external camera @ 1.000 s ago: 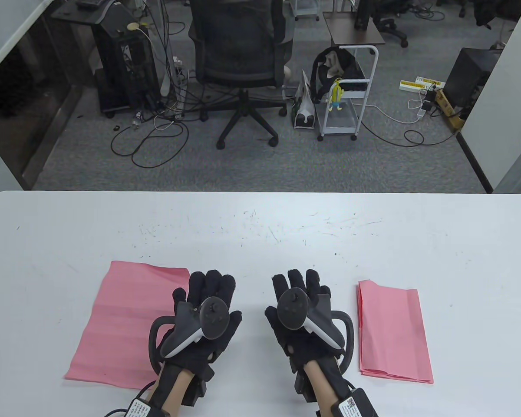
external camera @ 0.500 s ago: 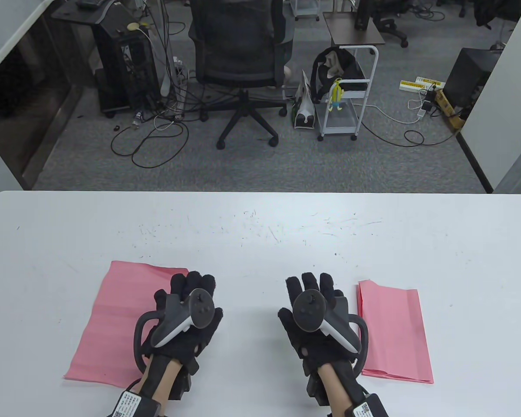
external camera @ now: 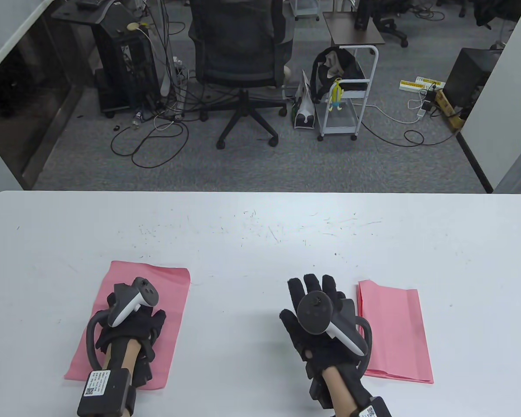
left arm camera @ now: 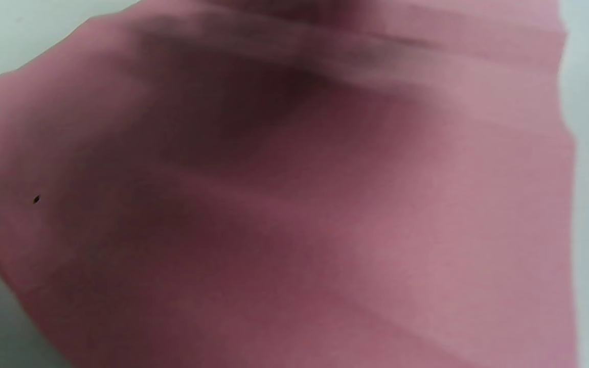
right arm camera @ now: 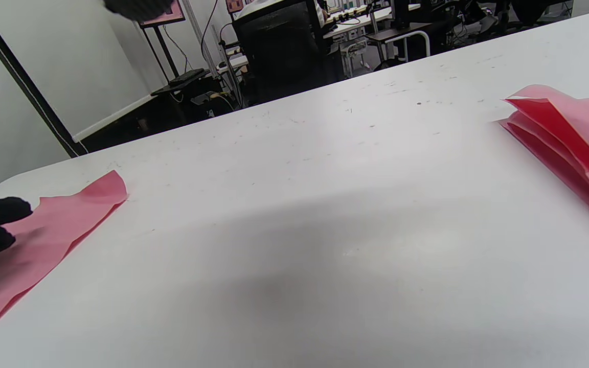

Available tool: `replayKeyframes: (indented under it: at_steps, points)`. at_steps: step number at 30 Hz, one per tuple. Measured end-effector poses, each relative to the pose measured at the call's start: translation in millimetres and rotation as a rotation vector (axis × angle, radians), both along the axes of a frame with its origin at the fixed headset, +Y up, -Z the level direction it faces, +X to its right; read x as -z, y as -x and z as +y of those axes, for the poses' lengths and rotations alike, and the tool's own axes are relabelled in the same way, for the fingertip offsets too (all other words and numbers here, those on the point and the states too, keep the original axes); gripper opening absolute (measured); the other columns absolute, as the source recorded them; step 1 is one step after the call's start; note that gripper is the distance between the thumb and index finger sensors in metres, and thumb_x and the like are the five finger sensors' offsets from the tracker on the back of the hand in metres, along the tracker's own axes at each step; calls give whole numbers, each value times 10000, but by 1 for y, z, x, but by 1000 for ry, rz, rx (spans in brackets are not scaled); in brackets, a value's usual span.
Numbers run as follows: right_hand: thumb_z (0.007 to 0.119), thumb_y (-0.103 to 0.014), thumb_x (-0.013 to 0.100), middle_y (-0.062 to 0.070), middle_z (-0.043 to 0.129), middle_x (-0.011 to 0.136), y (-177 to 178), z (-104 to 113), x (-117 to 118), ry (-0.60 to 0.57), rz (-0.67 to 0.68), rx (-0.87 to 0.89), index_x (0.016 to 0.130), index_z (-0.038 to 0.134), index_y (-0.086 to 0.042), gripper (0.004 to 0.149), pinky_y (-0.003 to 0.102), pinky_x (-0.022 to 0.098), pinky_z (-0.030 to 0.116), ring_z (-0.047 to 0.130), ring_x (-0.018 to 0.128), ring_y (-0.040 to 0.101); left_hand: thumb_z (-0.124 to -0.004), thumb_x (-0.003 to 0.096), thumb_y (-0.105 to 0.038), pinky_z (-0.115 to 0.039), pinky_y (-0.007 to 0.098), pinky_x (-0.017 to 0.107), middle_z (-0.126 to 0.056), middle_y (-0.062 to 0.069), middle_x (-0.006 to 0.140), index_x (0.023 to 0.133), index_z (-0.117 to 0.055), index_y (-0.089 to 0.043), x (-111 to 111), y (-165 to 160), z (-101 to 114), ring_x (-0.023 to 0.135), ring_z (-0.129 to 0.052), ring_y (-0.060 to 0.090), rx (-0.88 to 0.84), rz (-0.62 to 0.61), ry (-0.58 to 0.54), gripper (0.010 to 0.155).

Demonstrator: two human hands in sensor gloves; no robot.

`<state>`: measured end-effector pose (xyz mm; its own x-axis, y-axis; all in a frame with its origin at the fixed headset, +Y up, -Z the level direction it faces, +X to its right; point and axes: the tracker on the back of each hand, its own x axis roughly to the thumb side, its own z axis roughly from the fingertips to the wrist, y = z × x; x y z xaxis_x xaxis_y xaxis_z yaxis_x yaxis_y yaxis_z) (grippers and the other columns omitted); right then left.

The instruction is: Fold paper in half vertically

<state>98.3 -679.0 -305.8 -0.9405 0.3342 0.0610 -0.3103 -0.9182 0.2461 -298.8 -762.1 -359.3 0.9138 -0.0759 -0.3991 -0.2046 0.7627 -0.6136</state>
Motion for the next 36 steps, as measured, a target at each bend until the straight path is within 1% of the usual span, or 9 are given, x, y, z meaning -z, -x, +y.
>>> replayKeyframes:
  at_steps: [3,6,7,9,16,19,29,34,36]
  points:
    - [675,-502,495,70,260,1175,-3,0,1,2,-3,13,1087,357,-306,700,645,753,263,165,1059,420,-496,536,-667,-224,692,827,75,9,1239,1124,-7,-444,-1,9,-13,1149,11,405,-4,27,55,797]
    - [674,-502,496,74,260,1176,-6,1,1,2,-8,23,1087,357,-307,699,646,753,263,166,1059,421,-493,543,-668,-280,711,822,85,35,1229,1125,-6,-438,-3,11,-21,1142,-20,435,-54,23,97,793]
    - [674,-503,495,72,260,1176,-7,1,2,3,-12,28,1088,356,-305,701,646,752,262,165,1059,420,-487,543,-668,-278,712,822,108,36,1218,1118,14,-438,-3,11,-22,1133,9,435,-58,24,101,797]
    - [674,-502,496,73,259,1176,-9,1,2,2,-18,32,1087,357,-304,699,647,752,264,167,1058,423,-488,543,-668,-312,722,819,94,41,1223,1124,1,-431,-3,10,-22,1136,-15,439,-46,16,89,796]
    - [674,-502,496,75,260,1175,-12,0,3,6,-24,33,1087,358,-303,700,648,751,265,167,1058,424,-466,544,-660,-322,733,813,104,53,1217,1119,19,-413,-4,5,-23,1130,-12,449,-37,15,93,792]
    - [674,-501,496,75,262,1175,-11,-2,3,10,-24,27,1087,357,-302,700,648,751,266,169,1056,427,-464,546,-660,-323,734,810,106,55,1215,1119,22,-411,-3,-4,-23,1127,-11,451,-37,-1,97,791]
    - [675,-501,495,80,261,1173,-9,-5,4,25,-23,14,1087,358,-298,702,649,748,267,170,1054,430,-436,550,-651,-379,754,785,89,101,1215,1123,32,-371,0,-68,-24,1115,-52,504,-6,-95,100,791]
    - [675,-501,495,83,260,1172,-9,-5,4,30,-25,15,1087,358,-299,702,650,748,269,170,1054,431,-436,551,-651,-378,756,782,87,98,1216,1124,29,-374,2,-108,-25,1114,-57,508,-7,-158,94,788]
    - [676,-501,494,81,259,1173,-9,-6,5,36,-28,12,1087,358,-297,703,650,747,269,170,1053,432,-435,552,-650,-378,756,781,86,98,1217,1124,28,-375,1,-131,-26,1114,-58,508,-4,-199,93,786]
